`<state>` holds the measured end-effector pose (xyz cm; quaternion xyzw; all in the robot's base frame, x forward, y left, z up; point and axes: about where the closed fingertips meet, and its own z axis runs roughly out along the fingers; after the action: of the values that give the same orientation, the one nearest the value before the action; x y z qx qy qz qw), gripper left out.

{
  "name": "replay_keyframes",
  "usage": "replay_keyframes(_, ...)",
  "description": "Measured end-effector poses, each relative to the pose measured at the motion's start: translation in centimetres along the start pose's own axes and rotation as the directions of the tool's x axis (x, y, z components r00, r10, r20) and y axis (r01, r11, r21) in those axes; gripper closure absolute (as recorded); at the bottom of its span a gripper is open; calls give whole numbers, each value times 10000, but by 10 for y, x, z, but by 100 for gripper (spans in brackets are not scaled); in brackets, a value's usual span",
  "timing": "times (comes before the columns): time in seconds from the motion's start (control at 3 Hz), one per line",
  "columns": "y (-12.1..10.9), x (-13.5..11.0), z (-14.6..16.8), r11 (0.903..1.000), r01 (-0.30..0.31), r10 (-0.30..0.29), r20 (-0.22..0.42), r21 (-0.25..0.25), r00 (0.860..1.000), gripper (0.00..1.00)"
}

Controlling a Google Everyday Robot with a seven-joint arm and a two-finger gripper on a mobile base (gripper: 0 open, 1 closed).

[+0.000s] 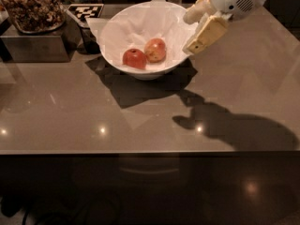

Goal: Pick apple from white bowl

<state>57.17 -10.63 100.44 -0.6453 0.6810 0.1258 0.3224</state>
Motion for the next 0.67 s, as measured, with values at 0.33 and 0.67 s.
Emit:
replay_keyframes(0.33, -17, -7, 35, 9964, 606, -617, -155, -594, 9980, 33)
replay_keyframes(0.67, -31, -14, 68, 9858, 1116, -1174, -392, -1258, 9923, 31)
